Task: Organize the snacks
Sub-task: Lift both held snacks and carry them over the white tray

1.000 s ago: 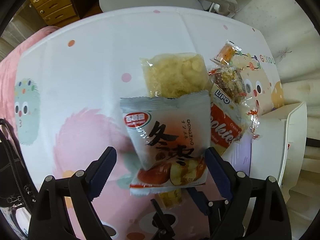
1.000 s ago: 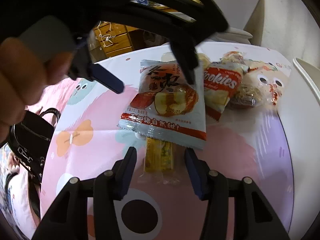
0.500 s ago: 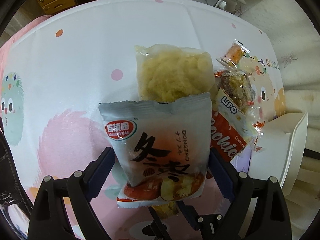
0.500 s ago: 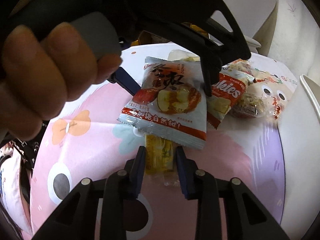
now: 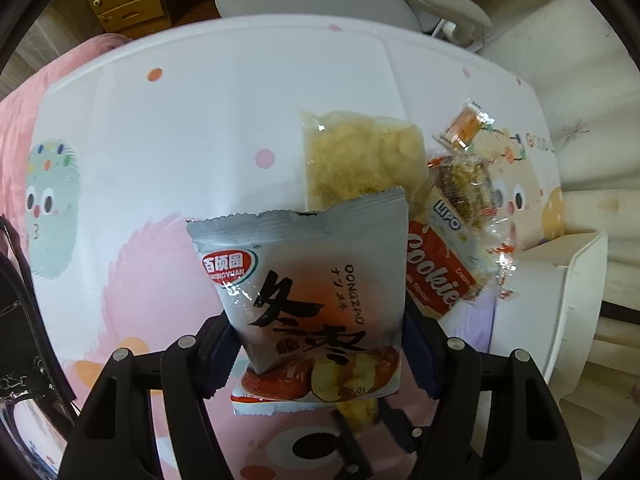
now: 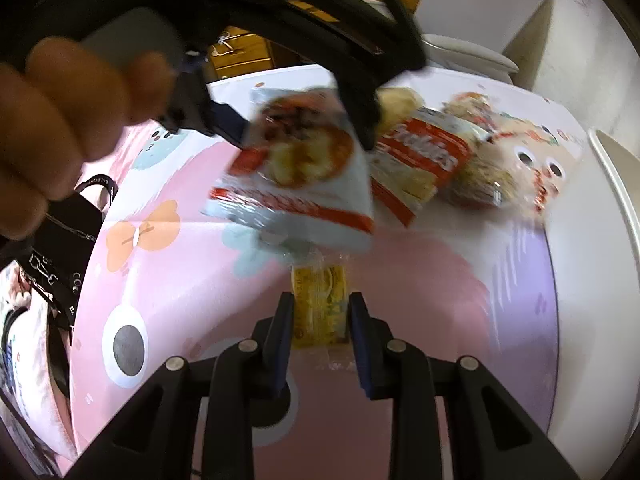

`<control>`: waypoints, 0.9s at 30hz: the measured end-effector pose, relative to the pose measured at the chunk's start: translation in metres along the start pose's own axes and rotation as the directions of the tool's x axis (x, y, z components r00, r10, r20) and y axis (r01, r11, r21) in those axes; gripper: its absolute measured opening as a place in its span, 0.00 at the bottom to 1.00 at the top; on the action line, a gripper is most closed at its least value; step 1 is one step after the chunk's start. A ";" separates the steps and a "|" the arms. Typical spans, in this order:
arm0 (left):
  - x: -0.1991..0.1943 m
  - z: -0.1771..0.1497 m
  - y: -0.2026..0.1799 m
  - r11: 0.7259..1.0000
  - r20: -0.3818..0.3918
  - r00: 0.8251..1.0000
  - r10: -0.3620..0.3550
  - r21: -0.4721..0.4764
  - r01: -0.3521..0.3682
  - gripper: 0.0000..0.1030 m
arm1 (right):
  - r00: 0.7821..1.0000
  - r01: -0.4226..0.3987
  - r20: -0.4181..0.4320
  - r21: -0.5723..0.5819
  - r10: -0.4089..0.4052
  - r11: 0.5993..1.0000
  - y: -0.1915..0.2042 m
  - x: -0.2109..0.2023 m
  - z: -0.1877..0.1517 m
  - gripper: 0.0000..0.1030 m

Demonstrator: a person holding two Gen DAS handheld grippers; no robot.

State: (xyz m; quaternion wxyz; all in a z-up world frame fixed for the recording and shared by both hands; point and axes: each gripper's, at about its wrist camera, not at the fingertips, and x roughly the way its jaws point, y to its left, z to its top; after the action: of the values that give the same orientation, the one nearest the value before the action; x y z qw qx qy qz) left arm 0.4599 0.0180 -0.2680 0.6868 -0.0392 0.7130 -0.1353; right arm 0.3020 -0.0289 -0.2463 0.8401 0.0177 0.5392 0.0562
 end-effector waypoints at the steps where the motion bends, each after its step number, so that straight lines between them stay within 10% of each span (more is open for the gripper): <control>1: -0.005 -0.002 0.001 1.000 0.008 1.000 0.004 0.001 -0.004 0.68 | 1.000 0.007 -0.002 0.006 -0.007 1.000 -0.002 -0.002 -0.001 0.26; 27: -0.097 -0.179 0.041 1.000 0.037 0.999 -0.010 0.007 0.009 0.68 | 0.995 0.087 0.048 0.073 -0.090 0.994 0.003 -0.120 -0.066 0.26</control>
State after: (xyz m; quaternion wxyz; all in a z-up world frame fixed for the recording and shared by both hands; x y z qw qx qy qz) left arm 0.2932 0.1060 -0.1806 0.6994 -0.0427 0.6995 -0.1402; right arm 0.1923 -0.0415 -0.1653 0.8541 0.0248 0.5194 -0.0006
